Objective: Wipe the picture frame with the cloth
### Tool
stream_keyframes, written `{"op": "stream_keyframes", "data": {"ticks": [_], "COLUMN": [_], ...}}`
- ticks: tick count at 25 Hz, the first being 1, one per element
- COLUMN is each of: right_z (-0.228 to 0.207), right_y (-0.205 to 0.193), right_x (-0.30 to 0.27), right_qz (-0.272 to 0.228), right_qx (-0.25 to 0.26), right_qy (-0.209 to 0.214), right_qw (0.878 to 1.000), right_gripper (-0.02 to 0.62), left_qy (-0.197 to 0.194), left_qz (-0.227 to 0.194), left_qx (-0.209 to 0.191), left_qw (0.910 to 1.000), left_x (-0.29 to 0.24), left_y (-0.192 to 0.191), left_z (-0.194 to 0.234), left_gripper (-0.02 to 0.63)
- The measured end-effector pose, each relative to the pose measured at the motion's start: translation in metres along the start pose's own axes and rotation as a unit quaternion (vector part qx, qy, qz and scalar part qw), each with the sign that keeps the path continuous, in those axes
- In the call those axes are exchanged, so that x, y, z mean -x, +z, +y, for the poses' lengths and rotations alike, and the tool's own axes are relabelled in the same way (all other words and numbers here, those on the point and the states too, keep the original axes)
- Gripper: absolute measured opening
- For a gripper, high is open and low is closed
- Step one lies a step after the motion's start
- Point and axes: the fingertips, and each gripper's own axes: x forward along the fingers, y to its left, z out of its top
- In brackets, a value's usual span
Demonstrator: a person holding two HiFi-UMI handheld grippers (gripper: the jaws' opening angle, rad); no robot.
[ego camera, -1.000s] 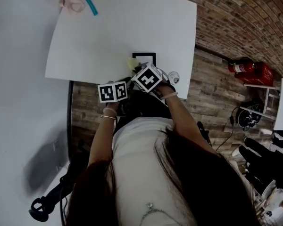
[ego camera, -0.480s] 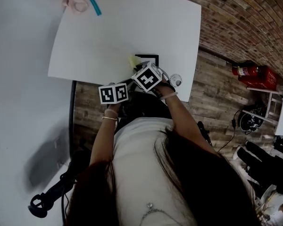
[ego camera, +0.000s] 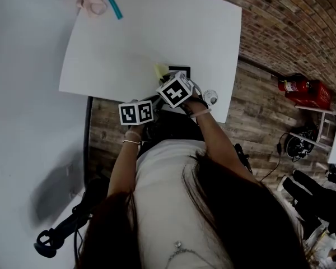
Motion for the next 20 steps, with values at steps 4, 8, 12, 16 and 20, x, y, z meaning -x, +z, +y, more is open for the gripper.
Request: {"op": "stream_keyframes", "data": {"ticks": [4,8,12,16,20], "right_z": [-0.005,-0.009,-0.014,-0.018,-0.022], "right_y": [0.004,0.007,0.011,0.014,0.019], "right_x": [-0.002,-0.003,-0.005,-0.007,-0.009], "right_qz": [-0.002,-0.004,-0.007,-0.009,-0.019], "right_qx": [-0.005,-0.008,-0.016,-0.021,-0.024], "right_qy": [-0.003,-0.004,-0.006,-0.007,-0.008], "right_qw": [1.0,1.0,1.0,1.0,1.0], "right_gripper": [0.035,0.035,0.035,0.035,0.035], "left_qy": [-0.002,-0.003,-0.003,-0.003,-0.002], "left_qz": [0.001,0.003,0.004,0.004,0.004], "left_qx": [0.001,0.001,0.001,0.002,0.004], "left_qw": [1.0,1.0,1.0,1.0,1.0], "left_x": [0.0,0.0,-0.001,0.0,-0.001], "left_y": [0.0,0.001,0.0,0.0,0.0], "left_z": [0.0,0.0,0.0,0.0,0.0], "left_gripper": [0.08,0.08,0.08,0.08,0.08]}}
